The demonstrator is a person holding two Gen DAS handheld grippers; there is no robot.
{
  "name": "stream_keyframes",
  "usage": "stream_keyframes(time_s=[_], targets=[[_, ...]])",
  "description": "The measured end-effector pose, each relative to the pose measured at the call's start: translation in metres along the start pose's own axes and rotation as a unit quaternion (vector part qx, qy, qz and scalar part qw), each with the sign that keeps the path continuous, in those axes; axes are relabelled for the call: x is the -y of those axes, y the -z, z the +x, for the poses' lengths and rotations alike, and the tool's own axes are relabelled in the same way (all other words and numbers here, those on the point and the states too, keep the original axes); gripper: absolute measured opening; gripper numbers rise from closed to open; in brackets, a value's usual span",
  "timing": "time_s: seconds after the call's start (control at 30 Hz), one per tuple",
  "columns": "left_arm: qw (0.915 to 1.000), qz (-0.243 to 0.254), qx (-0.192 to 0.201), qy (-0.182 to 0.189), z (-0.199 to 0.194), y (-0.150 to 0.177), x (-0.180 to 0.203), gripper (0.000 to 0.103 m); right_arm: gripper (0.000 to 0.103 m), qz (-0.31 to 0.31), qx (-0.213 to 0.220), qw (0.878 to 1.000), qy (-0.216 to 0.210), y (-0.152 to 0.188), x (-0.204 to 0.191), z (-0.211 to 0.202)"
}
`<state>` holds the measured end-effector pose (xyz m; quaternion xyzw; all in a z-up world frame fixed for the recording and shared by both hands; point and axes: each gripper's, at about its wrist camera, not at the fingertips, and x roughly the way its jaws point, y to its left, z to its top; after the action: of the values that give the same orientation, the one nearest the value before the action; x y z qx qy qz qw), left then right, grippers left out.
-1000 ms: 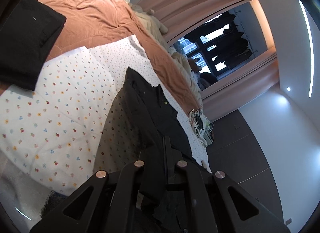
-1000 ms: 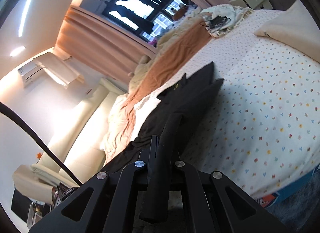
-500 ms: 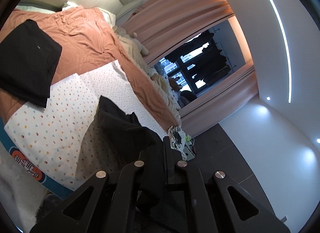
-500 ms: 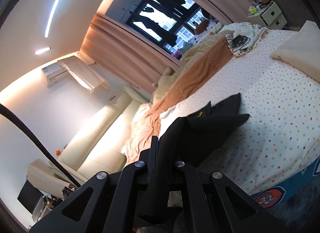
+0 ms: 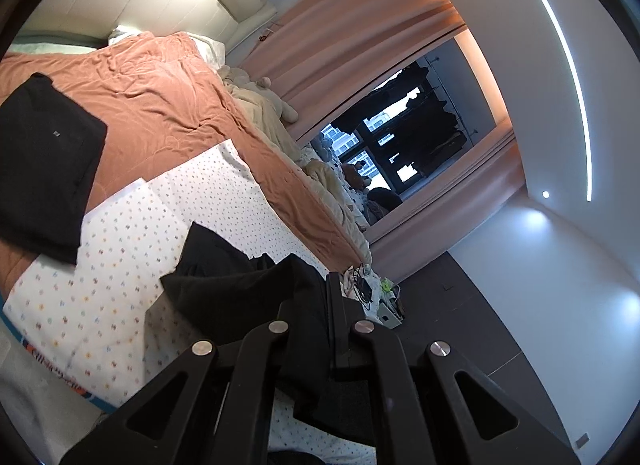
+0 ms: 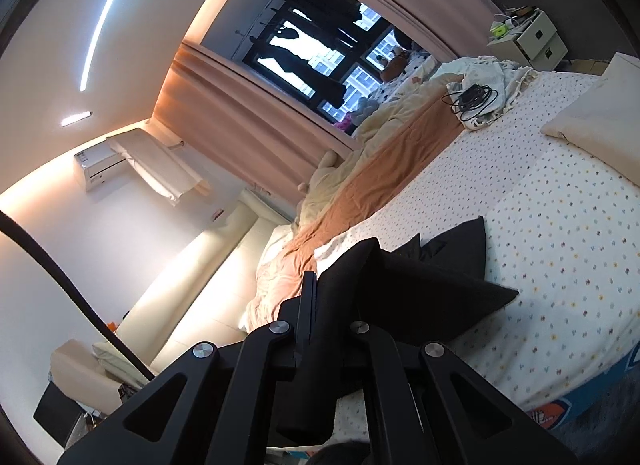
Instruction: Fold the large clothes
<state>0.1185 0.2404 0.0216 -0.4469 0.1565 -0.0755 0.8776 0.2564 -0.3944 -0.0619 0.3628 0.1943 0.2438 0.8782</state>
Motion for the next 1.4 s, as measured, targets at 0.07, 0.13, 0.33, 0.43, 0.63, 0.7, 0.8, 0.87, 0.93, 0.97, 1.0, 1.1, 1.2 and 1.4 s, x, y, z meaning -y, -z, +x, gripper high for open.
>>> stream_keyframes(time_s=[0.07,0.13,0.33,0.43,0.63,0.7,0.8,0.87,0.93,0.97,1.0,1.1,1.2,1.4], targets=[[0.9999,0.007,-0.003,-0.008,0.018,-0.011,0.004,0.006,0.000,-0.001,-0.002,1.000,0.001,-0.010,-0.001,0.009],[0.9999,0.008,-0.007,-0.013,0.037,-0.023,0.005,0.006,0.000,-0.003,-0.004,1.000,0.007,-0.021,-0.001,0.028],[0.9987,0.014,-0.024,-0.042,0.102,-0.056,-0.002,0.006,0.000,-0.003,-0.017,1.000,0.027,-0.054,-0.002,0.088],[0.9979,0.017,-0.031,-0.055,0.132,-0.069,-0.006,0.006,0.000,-0.002,-0.021,0.999,0.036,-0.067,-0.002,0.114],[0.9957,0.014,-0.045,-0.080,0.190,-0.085,-0.021,0.006,0.000,0.002,-0.030,0.998,0.058,-0.086,0.003,0.162],[0.9947,0.012,-0.053,-0.087,0.211,-0.087,-0.028,0.006,0.000,0.009,-0.039,0.997,0.063,-0.089,0.007,0.182],[0.9928,0.015,-0.065,-0.100,0.243,-0.087,-0.039,0.006,0.000,0.008,-0.052,0.996,0.076,-0.091,0.011,0.209],[0.9913,0.014,-0.073,-0.109,0.264,-0.087,-0.049,0.006,0.000,0.011,-0.059,0.995,0.082,-0.091,0.015,0.223],[0.9900,0.014,-0.078,-0.116,0.280,-0.086,-0.058,0.006,0.000,0.014,-0.064,0.994,0.089,-0.092,0.020,0.237],[0.9891,0.015,-0.082,-0.122,0.291,-0.086,-0.064,0.006,0.000,0.016,-0.066,0.993,0.093,-0.092,0.024,0.243],[0.9885,0.015,-0.085,-0.125,0.298,-0.086,-0.068,0.006,0.000,0.020,-0.068,0.993,0.096,-0.092,0.029,0.251],[0.9866,0.016,-0.094,-0.132,0.325,-0.085,-0.081,0.006,0.000,0.032,-0.072,0.991,0.109,-0.092,0.044,0.266],[0.9840,0.011,-0.105,-0.144,0.350,-0.080,-0.096,0.006,0.000,0.041,-0.080,0.988,0.123,-0.086,0.056,0.281],[0.9764,0.003,-0.129,-0.173,0.397,-0.062,-0.127,0.006,0.000,0.055,-0.098,0.982,0.150,-0.076,0.075,0.306]])
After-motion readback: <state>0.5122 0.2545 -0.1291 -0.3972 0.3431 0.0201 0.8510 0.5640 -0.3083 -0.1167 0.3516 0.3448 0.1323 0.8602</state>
